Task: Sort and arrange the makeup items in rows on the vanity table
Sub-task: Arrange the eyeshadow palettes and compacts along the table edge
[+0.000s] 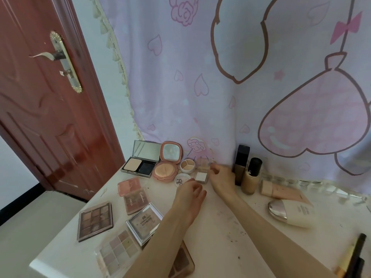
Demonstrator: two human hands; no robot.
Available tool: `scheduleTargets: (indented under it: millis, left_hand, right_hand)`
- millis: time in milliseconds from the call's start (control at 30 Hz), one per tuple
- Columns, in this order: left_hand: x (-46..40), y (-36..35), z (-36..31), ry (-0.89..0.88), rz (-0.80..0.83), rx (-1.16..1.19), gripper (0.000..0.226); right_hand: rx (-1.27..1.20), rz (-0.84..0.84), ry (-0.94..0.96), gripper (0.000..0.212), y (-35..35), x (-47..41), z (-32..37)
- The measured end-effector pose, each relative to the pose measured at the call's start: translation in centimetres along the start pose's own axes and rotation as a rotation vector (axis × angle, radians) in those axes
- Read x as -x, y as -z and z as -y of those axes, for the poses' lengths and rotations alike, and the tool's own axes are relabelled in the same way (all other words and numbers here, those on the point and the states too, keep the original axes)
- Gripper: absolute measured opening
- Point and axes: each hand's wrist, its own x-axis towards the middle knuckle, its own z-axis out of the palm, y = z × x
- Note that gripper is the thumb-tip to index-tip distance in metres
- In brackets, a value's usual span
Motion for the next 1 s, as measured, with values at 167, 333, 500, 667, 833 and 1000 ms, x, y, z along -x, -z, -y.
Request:
scheduleTargets:
  millis: [167,333,500,667,833,1000]
  left_hand:
    - [0.0,-0.3,0.0,0.021,0.045,0.008,0.022]
    - [0.7,-1.0,-0.9,0.037,0.0,-0.03,0.034]
    - [1.8,-1.0,-1.7,0.044,-0.022,-0.155,0.038]
    - [4.7,0.7,-2.9,-0.04,0.075,-0.403,0.014]
    - [7.9,5.5,-6.0,-0.249,0.218,-0.779,0.02]
    - [8.6,10.6,-9.2,-0.429,0.115,-1.011,0.025]
  right_hand:
    - [0.108,0.065,0.093,0.03,0.2,0.9,0.0]
    - [0.169,0.15,0.09,0.031,1.1,1.6,0.3]
    - [0.269,0.232,0.118,0.04,2.6,2.8,0.4]
    - [0.252,0.212,0.217,0.035,3.3,4.7,1.8]
    - [0.25,0.242,0.373,0.027,1.6,7.3,3.3]
    - [0.364,0.4,0.53,0.041,-2.3,9.4,4.9]
